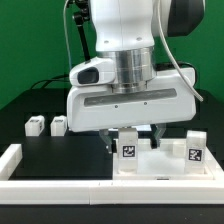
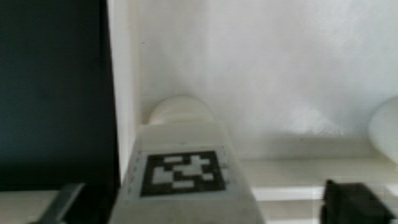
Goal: Assemble square table
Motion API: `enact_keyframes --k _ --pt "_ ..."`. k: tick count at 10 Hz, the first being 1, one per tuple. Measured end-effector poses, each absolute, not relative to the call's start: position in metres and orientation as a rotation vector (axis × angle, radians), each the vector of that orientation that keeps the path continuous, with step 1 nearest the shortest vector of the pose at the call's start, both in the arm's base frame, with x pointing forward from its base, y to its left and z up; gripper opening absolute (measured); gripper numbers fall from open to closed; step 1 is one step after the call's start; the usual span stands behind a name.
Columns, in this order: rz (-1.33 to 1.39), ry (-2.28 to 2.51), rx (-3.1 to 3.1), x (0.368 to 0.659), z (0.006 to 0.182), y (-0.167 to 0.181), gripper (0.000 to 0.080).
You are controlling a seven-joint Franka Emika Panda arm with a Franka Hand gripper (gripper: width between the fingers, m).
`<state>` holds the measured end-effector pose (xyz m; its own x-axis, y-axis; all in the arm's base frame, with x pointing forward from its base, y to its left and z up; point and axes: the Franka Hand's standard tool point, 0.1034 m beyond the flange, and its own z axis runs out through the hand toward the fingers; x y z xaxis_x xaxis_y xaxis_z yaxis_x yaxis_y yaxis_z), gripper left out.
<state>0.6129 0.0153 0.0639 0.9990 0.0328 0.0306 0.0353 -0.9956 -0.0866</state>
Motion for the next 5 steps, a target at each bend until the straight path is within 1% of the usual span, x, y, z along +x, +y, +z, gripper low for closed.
enact_keyframes --k 1,2,3,5 --pt "-0.043 -0.021 -3.051 0.6129 0.0638 0.0158 0.0386" --pt "-0.043 0.021 -3.053 0.6130 0.0638 0.0123 0.0386" --pt "-0.036 0.197 -3.052 0.6129 0.0633 0.0063 0.0271" --pt "-0.029 0.348 -3.035 0.6127 0.0628 0.0061 0.0271"
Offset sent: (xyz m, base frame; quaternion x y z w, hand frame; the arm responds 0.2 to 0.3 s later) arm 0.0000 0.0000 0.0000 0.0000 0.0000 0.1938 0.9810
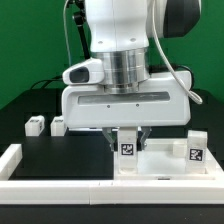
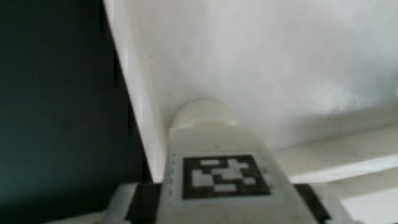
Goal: Assemble square table
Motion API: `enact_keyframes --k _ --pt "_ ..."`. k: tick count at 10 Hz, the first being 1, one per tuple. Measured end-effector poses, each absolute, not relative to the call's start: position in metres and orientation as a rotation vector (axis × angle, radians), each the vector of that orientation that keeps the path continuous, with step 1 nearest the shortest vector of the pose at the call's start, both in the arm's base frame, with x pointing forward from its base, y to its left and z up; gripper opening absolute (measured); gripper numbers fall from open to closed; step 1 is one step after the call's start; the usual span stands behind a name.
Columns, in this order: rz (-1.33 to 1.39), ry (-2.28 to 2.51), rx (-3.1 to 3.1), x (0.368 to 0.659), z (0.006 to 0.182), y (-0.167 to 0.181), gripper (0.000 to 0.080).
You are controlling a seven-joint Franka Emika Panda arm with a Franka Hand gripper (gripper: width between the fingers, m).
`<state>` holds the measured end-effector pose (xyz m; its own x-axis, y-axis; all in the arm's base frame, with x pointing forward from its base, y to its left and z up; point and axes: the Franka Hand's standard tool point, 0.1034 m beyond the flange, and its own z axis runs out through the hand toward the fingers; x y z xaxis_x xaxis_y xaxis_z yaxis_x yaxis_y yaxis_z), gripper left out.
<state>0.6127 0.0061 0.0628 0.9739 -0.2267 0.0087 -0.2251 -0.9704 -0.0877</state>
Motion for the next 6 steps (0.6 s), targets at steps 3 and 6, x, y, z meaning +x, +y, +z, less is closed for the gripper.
enact_keyframes --k 3,6 --pt "-0.025 0.764 -2.943 0.6142 0.0591 0.0056 0.0271" --pt "-0.017 1.440 -2.663 0.6148 0.0583 0.0066 0.0271"
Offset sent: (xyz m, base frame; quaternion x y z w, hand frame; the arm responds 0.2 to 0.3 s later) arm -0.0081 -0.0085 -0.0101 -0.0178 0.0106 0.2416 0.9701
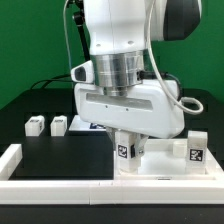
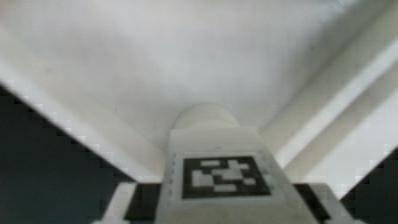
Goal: Assemble square table
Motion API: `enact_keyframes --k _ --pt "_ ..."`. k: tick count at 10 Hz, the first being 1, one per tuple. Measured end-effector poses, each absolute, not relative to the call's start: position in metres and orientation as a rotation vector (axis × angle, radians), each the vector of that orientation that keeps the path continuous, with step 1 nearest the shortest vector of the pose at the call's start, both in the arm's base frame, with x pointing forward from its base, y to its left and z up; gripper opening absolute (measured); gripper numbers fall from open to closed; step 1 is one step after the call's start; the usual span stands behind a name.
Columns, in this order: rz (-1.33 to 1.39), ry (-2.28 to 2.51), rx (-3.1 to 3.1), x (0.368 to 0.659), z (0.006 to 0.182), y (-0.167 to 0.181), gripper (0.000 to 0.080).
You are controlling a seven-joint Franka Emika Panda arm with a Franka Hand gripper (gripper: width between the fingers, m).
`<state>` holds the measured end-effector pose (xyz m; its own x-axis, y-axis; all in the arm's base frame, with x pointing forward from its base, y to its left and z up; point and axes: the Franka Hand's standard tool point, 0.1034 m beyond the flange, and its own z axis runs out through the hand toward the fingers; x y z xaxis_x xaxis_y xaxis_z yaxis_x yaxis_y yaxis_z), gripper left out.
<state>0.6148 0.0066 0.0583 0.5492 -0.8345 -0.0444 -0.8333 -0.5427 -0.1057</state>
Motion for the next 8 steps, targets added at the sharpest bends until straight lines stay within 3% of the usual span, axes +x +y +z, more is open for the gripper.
enact_keyframes --k 2,5,6,7,8 --pt "0.017 1.772 -2.417 0.616 0.058 0.006 0.0271" --pt "0.038 1.910 -2.277 0.619 0.058 0.007 0.0271" --pt "0.034 1.875 -2.304 0.619 0.058 0.007 0.0336" --pt "0.031 1.866 -2.309 0.621 0.060 0.007 0.0538" --pt "0.000 1.655 -2.467 0.625 0.066 0.007 0.0614"
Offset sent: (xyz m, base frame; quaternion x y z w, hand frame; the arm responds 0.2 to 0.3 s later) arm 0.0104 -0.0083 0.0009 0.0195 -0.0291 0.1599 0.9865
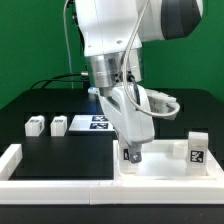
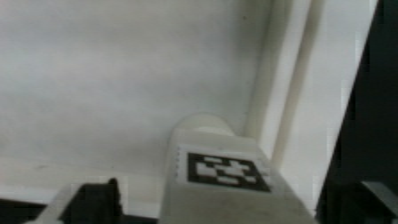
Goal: Assemble square table
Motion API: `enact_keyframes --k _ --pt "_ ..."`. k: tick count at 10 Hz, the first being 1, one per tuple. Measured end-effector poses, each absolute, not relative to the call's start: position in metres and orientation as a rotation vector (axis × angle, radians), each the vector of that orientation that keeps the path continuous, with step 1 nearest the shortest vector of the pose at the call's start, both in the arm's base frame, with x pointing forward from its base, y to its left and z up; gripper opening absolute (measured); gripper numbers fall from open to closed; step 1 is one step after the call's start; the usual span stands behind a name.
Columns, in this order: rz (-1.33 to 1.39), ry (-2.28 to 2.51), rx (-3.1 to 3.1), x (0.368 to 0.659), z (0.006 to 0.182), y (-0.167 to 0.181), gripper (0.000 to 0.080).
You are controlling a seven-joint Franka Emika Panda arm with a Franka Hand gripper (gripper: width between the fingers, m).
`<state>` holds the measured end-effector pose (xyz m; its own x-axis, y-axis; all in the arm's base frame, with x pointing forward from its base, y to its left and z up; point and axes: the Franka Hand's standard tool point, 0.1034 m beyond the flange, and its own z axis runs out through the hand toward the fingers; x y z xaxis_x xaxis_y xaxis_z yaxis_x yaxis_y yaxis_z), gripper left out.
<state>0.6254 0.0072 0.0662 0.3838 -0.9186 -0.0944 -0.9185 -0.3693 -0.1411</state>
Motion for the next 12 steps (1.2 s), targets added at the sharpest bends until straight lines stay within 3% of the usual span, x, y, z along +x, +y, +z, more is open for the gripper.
enact_keyframes --k 5,8,11,12 --pt "-0.048 1.136 -2.753 0.6242 0.0650 0.0086 0.0648" --pt "-0.130 0.356 -3.031 0.6277 0.0716 0.0039 0.0649" --pt "-0.156 0.005 -3.060 0.6288 0.0733 0.0016 0.0649" --pt "-0.151 0.066 -3.057 0.6284 0.0723 0.0023 0.0564"
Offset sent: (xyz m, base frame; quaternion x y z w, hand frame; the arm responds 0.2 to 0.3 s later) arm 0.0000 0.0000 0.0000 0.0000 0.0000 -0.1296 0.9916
